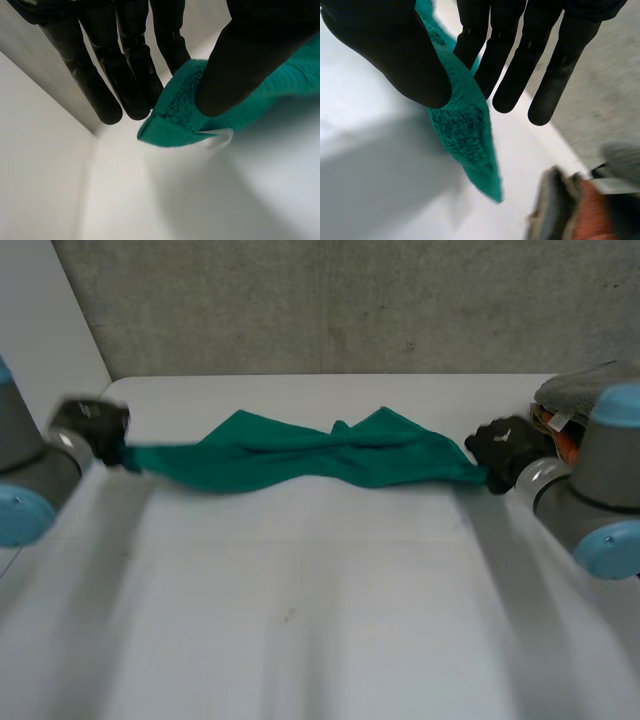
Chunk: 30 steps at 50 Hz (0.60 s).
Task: Fold the laundry.
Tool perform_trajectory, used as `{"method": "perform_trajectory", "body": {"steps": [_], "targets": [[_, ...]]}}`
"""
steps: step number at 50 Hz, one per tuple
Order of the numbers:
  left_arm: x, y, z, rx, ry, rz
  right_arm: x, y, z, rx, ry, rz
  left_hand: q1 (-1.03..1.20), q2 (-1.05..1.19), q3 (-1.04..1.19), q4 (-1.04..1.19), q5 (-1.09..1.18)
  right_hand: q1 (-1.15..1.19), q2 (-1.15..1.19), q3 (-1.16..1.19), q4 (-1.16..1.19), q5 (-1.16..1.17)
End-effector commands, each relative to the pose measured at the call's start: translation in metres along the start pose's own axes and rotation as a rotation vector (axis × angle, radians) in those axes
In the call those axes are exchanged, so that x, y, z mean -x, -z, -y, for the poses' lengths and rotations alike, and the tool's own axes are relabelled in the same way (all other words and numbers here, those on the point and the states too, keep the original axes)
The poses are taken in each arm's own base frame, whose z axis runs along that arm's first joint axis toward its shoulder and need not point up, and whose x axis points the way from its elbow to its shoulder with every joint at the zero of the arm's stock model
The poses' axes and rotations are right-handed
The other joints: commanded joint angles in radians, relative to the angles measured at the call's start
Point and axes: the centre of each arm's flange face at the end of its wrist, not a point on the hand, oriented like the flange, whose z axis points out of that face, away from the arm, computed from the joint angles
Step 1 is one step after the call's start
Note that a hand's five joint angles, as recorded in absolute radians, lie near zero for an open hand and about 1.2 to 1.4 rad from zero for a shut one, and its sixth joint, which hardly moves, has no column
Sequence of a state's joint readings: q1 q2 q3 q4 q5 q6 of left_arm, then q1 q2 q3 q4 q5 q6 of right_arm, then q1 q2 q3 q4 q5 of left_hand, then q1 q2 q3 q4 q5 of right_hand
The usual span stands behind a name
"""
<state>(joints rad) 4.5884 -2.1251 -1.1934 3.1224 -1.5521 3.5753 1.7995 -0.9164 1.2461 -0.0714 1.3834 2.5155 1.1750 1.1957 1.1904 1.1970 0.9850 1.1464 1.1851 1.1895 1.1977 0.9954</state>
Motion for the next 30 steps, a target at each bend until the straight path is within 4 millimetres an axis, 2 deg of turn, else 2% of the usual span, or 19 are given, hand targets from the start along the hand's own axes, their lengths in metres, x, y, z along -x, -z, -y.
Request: {"method": "perform_trajectory", "body": {"steps": [1, 3, 6, 9, 13, 14, 16, 17, 18, 19, 22, 25, 27, 28, 30], "targets": [[0.026, 0.039, 0.1, -0.291, 0.074, 0.079, -0.05, 0.022, 0.048, -0.117, -0.021, -0.131, 0.221, 0.201, 0.206, 0.199, 0.237, 0.25, 0.211, 0.207, 0.199, 0.226], [0.029, 0.048, 0.116, -0.327, 0.089, 0.083, -0.068, 0.032, 0.065, -0.162, -0.042, -0.172, 0.221, 0.201, 0.206, 0.199, 0.237, 0.25, 0.211, 0.207, 0.199, 0.226], [0.029, 0.056, 0.129, -0.349, 0.093, 0.078, -0.079, 0.043, 0.08, -0.205, -0.068, -0.195, 0.221, 0.201, 0.206, 0.199, 0.237, 0.25, 0.211, 0.207, 0.199, 0.226], [0.027, 0.055, 0.132, -0.354, 0.091, 0.07, -0.072, 0.053, 0.082, -0.177, -0.075, -0.15, 0.221, 0.201, 0.206, 0.199, 0.237, 0.25, 0.211, 0.207, 0.199, 0.226], [0.025, 0.046, 0.134, -0.364, 0.085, 0.07, -0.021, 0.082, 0.064, 0.022, -0.048, 0.096, 0.221, 0.201, 0.206, 0.199, 0.237, 0.25, 0.211, 0.207, 0.199, 0.226], [0.023, 0.042, 0.136, -0.373, 0.078, 0.071, 0.008, 0.101, 0.054, 0.113, -0.01, 0.245, 0.221, 0.201, 0.206, 0.199, 0.237, 0.25, 0.211, 0.207, 0.199, 0.226], [0.021, 0.039, 0.139, -0.386, 0.072, 0.069, 0.037, 0.125, 0.048, 0.185, 0.04, 0.408, 0.221, 0.201, 0.206, 0.199, 0.237, 0.25, 0.211, 0.207, 0.199, 0.226], [0.019, 0.037, 0.144, -0.402, 0.064, 0.062, 0.067, 0.151, 0.043, 0.232, 0.099, 0.573, 0.221, 0.201, 0.206, 0.199, 0.237, 0.25, 0.211, 0.207, 0.199, 0.226], [0.017, 0.037, 0.147, -0.409, 0.062, 0.062, 0.079, 0.162, 0.043, 0.229, 0.131, 0.64, 0.221, 0.201, 0.206, 0.199, 0.237, 0.25, 0.211, 0.207, 0.199, 0.226], [0.013, 0.037, 0.153, -0.431, 0.055, 0.058, 0.1, 0.176, 0.045, 0.188, 0.188, 0.724, 0.221, 0.201, 0.206, 0.199, 0.237, 0.25, 0.211, 0.207, 0.199, 0.226], [0.002, 0.041, 0.168, -0.469, 0.049, 0.041, 0.134, 0.188, 0.054, 0.12, 0.17, 0.778, 0.221, 0.201, 0.206, 0.199, 0.237, 0.25, 0.211, 0.207, 0.199, 0.226], [-0.006, 0.046, 0.179, -0.493, 0.054, 0.029, 0.156, 0.181, 0.065, 0.075, 0.029, 0.76, 0.221, 0.201, 0.206, 0.199, 0.237, 0.238, 0.199, 0.195, 0.187, 0.214], [-0.007, 0.049, 0.185, -0.504, 0.06, 0.03, 0.158, 0.174, 0.07, 0.061, -0.052, 0.733, 0.221, 0.201, 0.206, 0.199, 0.237, -0.133, -0.172, -0.177, -0.185, -0.157], [-0.007, 0.053, 0.19, -0.515, 0.063, 0.032, 0.155, 0.166, 0.076, 0.058, -0.135, 0.694, 0.221, 0.201, 0.206, 0.199, 0.237, -0.571, -0.61, -0.614, -0.622, -0.595], [-0.007, 0.057, 0.194, -0.523, 0.065, 0.032, 0.146, 0.158, 0.082, 0.052, -0.19, 0.642, 0.221, 0.201, 0.206, 0.199, 0.237, -0.949, -0.988, -0.992, -1.0, -0.973]]}}
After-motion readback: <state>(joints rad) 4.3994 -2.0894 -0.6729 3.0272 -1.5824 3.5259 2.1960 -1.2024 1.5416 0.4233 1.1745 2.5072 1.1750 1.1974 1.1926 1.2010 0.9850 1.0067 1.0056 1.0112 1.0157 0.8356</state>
